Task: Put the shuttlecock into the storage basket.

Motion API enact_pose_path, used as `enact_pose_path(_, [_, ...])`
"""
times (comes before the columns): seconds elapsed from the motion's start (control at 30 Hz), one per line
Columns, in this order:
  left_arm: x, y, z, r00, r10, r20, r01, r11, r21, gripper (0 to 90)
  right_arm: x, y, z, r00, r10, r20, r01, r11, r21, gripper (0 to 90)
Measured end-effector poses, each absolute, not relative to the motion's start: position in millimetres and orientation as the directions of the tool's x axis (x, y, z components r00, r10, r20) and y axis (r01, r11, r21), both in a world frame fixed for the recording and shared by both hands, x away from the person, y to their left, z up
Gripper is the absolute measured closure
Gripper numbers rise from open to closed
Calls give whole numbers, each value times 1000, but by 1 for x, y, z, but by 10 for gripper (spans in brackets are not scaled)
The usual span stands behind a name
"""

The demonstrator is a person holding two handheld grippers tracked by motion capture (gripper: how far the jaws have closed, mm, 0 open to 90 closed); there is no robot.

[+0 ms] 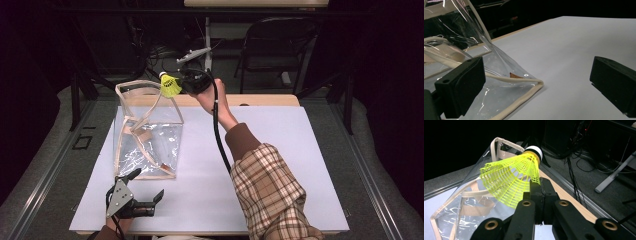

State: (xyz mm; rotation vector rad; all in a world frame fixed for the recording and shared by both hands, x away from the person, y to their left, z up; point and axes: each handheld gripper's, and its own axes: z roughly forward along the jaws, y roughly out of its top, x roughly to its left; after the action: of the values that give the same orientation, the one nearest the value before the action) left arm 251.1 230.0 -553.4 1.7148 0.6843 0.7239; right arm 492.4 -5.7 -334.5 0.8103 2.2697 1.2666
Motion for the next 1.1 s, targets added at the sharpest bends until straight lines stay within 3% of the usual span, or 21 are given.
enact_pose_path(1.1, [251, 231, -553, 646, 753, 123, 82, -229, 970, 1, 496, 35, -329, -767, 636, -81, 275, 441, 855, 900])
